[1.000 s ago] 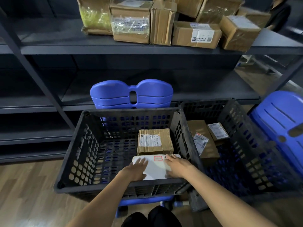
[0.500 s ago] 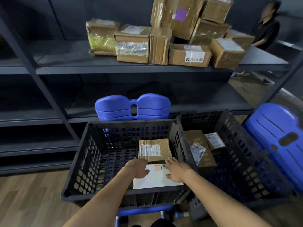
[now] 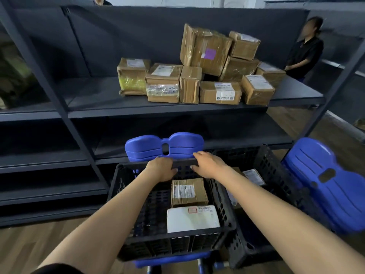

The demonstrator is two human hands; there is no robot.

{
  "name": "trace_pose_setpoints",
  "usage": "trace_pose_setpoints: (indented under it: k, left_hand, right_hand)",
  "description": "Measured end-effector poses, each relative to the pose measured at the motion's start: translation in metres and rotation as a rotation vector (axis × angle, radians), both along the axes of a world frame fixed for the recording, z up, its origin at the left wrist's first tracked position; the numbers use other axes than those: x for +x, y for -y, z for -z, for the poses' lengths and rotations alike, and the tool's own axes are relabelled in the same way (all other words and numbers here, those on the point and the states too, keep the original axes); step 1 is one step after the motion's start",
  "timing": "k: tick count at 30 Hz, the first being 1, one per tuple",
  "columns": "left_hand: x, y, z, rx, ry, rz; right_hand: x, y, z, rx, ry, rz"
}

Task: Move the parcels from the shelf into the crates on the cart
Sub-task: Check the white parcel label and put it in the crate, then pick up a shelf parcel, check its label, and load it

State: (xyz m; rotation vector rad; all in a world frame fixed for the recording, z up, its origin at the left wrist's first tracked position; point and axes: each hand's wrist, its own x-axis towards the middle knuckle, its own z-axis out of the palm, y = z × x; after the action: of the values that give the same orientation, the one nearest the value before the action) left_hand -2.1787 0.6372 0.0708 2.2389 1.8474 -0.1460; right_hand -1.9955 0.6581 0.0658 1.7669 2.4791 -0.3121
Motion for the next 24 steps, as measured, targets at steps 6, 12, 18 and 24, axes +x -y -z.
trace_pose_setpoints:
  k: [6,12,18,24]
  left_hand:
    - [-0.017,-0.027,-0.062,0.245,-0.016,-0.038]
    - [-0.009,-0.058,-0.126,0.409,-0.058,-0.006]
    - [0.031,-0.095,-0.172,0.518,-0.039,-0.005]
    - [0.1,-0.146,-0.204,0.614,0.01,-0.022]
  right_hand:
    - [-0.004,-0.03,-0.067,0.152,-0.087,0.024]
    - [0.015,-0.061,-0.127,0.304,-0.13,0.066]
    - [0.063,-0.109,-0.17,0.393,-0.177,0.124]
    - [0.137,-0.171,-0.199,0.477,-0.116,0.11]
